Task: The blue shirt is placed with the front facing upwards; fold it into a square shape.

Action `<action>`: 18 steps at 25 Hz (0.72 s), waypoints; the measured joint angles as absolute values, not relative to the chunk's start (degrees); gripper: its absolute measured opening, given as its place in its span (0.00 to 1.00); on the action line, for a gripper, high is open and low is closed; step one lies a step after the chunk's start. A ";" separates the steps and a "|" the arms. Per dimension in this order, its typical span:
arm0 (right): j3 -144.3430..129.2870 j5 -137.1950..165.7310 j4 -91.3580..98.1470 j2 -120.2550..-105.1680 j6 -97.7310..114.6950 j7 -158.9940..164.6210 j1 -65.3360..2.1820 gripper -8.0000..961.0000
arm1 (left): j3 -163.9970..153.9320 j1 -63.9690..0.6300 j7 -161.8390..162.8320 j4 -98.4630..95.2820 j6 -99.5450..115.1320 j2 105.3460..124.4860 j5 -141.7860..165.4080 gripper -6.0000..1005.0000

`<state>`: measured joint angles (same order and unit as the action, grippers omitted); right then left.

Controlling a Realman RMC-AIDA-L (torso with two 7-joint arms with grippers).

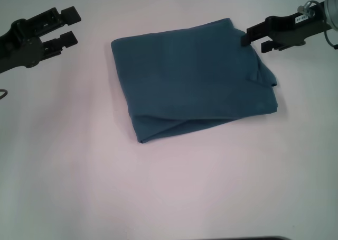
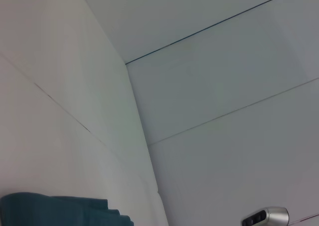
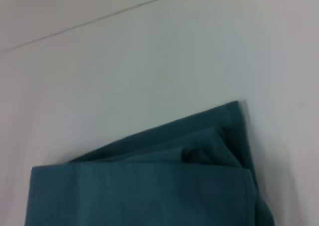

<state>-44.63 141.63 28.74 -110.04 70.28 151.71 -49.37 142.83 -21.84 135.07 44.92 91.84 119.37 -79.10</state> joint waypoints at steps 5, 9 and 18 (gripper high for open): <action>-44.58 140.24 27.86 -110.55 68.23 151.73 -49.12 0.65 | 142.83 -21.99 135.05 44.92 91.85 119.40 -79.05 0.82; -44.69 140.24 26.18 -110.74 66.85 151.78 -49.67 0.64 | 142.79 -21.98 135.02 44.91 92.03 119.43 -78.98 0.82; -44.99 140.45 25.84 -111.15 66.41 152.03 -49.69 0.52 | 142.67 -21.91 134.81 44.91 92.33 119.57 -79.08 0.82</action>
<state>-44.99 140.45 25.84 -111.15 66.41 152.03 -49.69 142.67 -21.91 134.81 44.91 92.33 119.57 -79.08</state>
